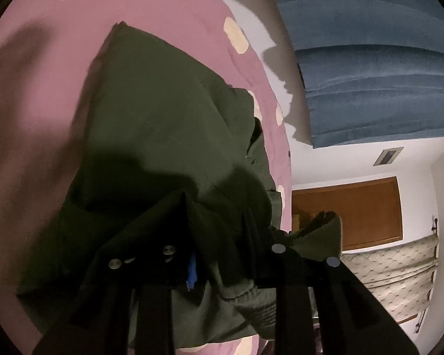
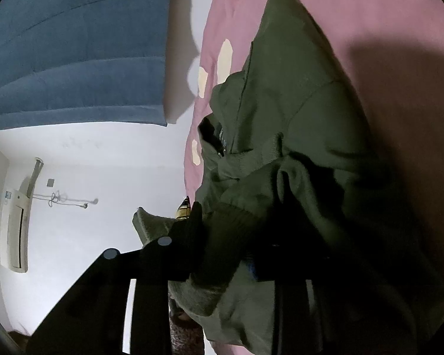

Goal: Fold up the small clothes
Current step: 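Lift and fold the jacket bundle toward the collar with both grippers, then lower the folded hem onto the collar with both grippers and release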

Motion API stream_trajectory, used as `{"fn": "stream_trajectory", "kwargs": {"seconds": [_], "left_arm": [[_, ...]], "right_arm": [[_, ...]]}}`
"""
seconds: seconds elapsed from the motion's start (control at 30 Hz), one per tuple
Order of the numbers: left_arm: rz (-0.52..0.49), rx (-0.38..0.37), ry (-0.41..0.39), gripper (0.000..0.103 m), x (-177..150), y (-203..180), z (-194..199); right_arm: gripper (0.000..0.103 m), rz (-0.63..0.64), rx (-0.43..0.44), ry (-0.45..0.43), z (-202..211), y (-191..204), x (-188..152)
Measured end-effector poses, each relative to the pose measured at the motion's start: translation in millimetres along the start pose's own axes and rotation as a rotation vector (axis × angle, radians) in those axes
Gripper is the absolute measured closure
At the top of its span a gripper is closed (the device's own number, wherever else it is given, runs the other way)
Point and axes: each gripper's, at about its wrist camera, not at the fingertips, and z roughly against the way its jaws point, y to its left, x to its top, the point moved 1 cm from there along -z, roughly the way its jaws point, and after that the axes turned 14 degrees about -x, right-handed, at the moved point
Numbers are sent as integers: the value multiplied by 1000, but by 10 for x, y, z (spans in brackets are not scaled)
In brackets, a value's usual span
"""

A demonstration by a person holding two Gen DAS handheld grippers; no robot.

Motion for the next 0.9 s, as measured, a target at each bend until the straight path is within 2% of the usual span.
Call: {"fn": "stream_trajectory", "kwargs": {"seconds": [0.43,0.6,0.8,0.9], "left_arm": [[3,-41,-23,61,86,-160,196],[6,-46,-28,59,116,-198,250],[16,-88,-37,58,181,-254,323],[-30,-96,-107,52,237,-364,496]], "right_arm": [[49,-37,50,-38,127,35,99],[45,-43,70,-54,184,52,139],[43,-37,88,-78,297,67,181],[42,-56,108,-97,351,23,208]]}}
